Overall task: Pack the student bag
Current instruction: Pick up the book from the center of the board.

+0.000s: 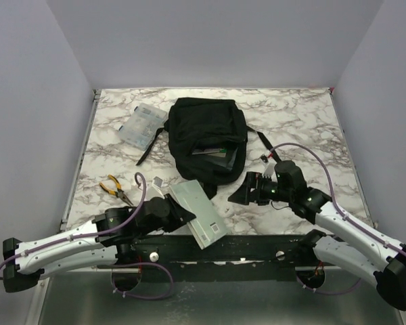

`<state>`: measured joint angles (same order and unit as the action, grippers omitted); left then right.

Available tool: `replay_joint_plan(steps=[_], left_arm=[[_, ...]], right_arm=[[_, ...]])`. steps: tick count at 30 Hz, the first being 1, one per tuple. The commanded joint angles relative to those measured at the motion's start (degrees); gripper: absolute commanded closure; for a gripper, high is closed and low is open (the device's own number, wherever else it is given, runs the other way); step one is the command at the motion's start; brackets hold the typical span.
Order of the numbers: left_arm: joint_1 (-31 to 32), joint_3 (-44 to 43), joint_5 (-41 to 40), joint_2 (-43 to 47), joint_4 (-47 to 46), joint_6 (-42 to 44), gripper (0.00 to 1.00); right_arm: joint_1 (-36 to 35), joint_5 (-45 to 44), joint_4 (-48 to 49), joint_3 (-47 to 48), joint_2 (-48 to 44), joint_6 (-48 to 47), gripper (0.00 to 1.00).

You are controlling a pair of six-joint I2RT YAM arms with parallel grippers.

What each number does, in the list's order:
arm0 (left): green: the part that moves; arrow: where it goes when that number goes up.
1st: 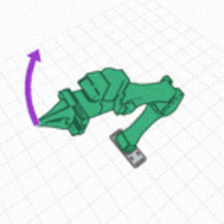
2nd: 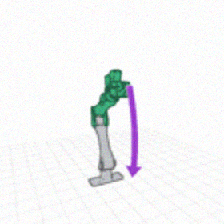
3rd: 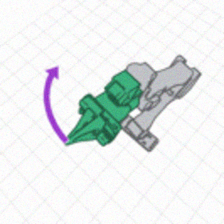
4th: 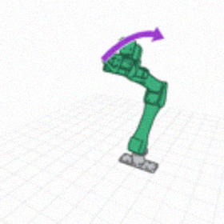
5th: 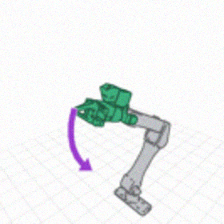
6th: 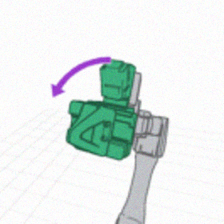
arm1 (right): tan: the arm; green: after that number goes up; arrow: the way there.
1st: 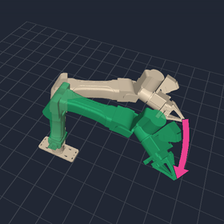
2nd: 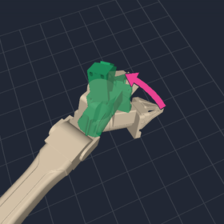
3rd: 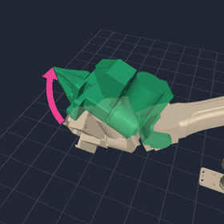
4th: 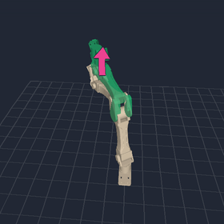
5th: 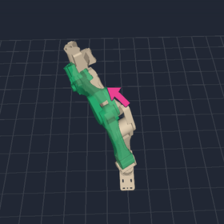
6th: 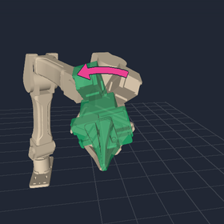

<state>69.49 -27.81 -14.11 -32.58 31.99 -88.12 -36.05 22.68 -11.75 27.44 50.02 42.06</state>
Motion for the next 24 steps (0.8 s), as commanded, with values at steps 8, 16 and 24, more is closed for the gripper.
replay_joint_plan(steps=[8, 16, 24], left_arm=[[-1.37, -23.27, -13.11, -2.82, 5.73, 16.91, 1.00], [-24.81, -34.81, 9.24, -10.28, 6.83, 27.79, 1.00], [-44.04, -37.52, 32.67, -16.81, 9.63, 25.75, 1.00]], right_arm=[[-1.54, 9.04, 3.93, 9.43, 5.76, -5.54, 0.00], [-5.26, 7.57, 2.85, 17.04, 2.14, -13.82, 0.00], [-29.44, -29.88, 0.68, 27.43, 7.20, -30.25, 0.00]])
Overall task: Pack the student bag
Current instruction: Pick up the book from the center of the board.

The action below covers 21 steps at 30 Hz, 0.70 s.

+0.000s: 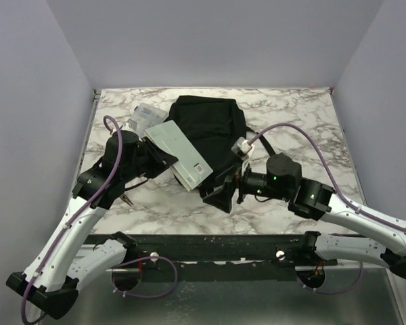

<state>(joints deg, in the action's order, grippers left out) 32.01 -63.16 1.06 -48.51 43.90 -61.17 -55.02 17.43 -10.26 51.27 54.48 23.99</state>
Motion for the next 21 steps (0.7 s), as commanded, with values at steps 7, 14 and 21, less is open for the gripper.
replay_joint_plan(steps=[7, 14, 21], left_arm=[[-13.40, -1.05, 23.47, 0.77, -1.90, -7.44, 1.00], [-14.95, 0.54, 23.58, 2.21, -1.82, -11.08, 1.00], [-15.49, 2.09, 22.91, 3.89, -1.82, -12.91, 1.00]], right_arm=[[-22.99, -49.46, 4.99, 8.77, 16.05, -28.67, 0.00], [-28.03, -74.75, 17.26, 13.81, 29.05, -43.09, 0.04], [-30.32, -76.10, 28.68, 12.31, 32.09, -51.93, 0.26]])
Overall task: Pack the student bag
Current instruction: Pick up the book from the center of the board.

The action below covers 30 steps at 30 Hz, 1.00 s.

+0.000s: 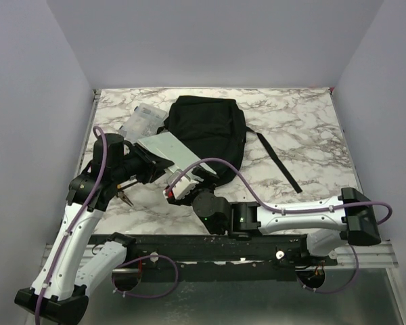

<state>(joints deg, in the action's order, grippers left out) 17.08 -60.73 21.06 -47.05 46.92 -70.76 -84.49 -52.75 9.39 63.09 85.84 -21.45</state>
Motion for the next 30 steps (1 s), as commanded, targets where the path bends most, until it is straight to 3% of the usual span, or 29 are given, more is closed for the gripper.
replay_joint_plan(steps=[1, 4, 7, 8, 10, 13, 18, 22, 26, 29, 30], left_arm=[[-0.56, -0.22, 2.72, 2.57, -4.86, -3.46, 1.00], [-0.56, -0.16, 2.70, 3.11, -4.95, -3.35, 1.00], [-0.56, -0.18, 2.00, 4.56, -6.09, -1.34, 1.00], [-0.64, -0.54, 1.30, 4.95, -6.14, 0.31, 1.00], [-0.72, -1.20, 0.08, 5.59, -5.93, 3.87, 0.86], [-0.82, -1.65, -1.85, 7.02, -5.47, 8.63, 0.45], [-0.82, -3.27, -7.36, 9.13, -5.03, 22.15, 0.14], [-0.82, -2.17, -11.36, 9.76, -4.96, 33.86, 0.02], [-0.82, -0.73, -8.92, 5.52, -5.79, 42.71, 0.02], [-0.81, -0.88, -7.14, -0.91, -5.61, 44.29, 0.19], [-0.87, -1.03, -6.81, -3.06, -5.65, 43.53, 0.20]], right_arm=[[-0.85, -5.91, 8.62, 1.14, 1.29, -6.58, 0.33], [-0.85, -7.76, 8.85, 2.06, 3.14, -6.98, 0.57], [-0.85, -8.83, 9.92, 1.50, 3.38, -6.65, 0.97], [-0.85, -9.58, 10.69, 0.81, 3.17, -6.27, 0.99], [-0.85, -10.21, 11.84, -0.94, 2.11, -5.44, 0.99], [-0.72, -10.71, 9.75, -2.97, -1.37, -0.42, 0.99], [2.92, -4.79, -6.61, -3.94, -12.42, 20.46, 0.99], [13.18, 5.44, -20.79, -5.44, -22.03, 36.64, 0.99], [23.98, 12.58, -28.00, -8.18, -29.36, 44.29, 0.99], [32.28, 14.61, -32.35, -9.02, -30.66, 46.47, 0.99], [35.27, 14.93, -33.86, -9.13, -30.26, 46.86, 0.99]])
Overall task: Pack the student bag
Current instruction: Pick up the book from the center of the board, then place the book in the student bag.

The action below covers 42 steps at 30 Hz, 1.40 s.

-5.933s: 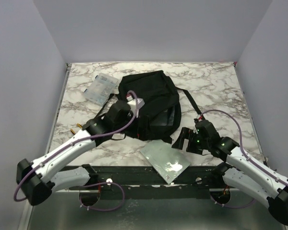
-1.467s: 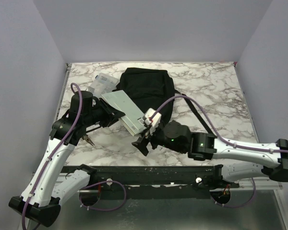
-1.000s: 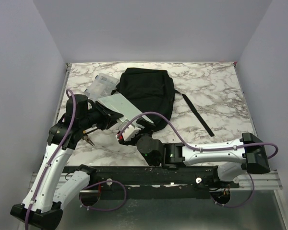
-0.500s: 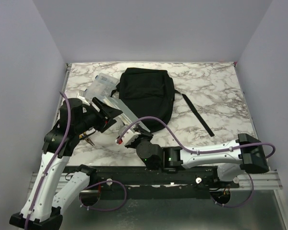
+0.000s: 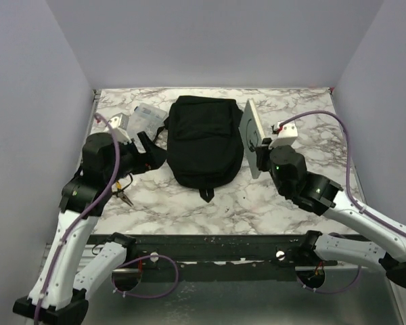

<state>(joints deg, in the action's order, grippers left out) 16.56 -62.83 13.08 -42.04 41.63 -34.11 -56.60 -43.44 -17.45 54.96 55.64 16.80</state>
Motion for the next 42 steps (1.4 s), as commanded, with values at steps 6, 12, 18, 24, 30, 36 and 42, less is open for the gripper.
replay_joint_plan(steps=[6, 12, 18, 24, 30, 36, 42], left_arm=[[8.44, -4.64, -4.39, -23.75, -0.02, 11.21, 0.14], [21.33, -17.92, -15.66, -43.09, 7.40, 15.63, 0.09], [32.76, -32.16, -30.63, -60.97, 15.40, 25.56, 0.04], [35.48, -35.71, -37.53, -68.06, 16.91, 25.39, 0.03], [35.66, -32.34, -41.66, -68.82, 14.46, 25.33, 0.11], [34.62, -34.07, -44.64, -66.49, 13.40, 26.15, 0.56], [30.96, -36.15, -30.86, -60.35, 11.12, 26.87, 1.00]], right_arm=[[32.94, 24.62, -8.61, -2.91, 0.53, 9.68, 0.99], [40.24, 45.53, -7.18, -6.62, -0.53, 12.55, 0.99], [40.21, 44.99, -11.19, -6.75, -3.62, 11.01, 1.00], [40.19, 46.40, -16.23, -5.42, -5.78, 8.62, 1.00], [40.19, 53.13, -19.06, -4.11, -6.61, 10.54, 0.99], [40.17, 63.19, -21.70, -5.09, -6.40, 12.16, 1.00], [40.18, 71.70, -20.78, -6.00, -9.45, 19.02, 1.00]])
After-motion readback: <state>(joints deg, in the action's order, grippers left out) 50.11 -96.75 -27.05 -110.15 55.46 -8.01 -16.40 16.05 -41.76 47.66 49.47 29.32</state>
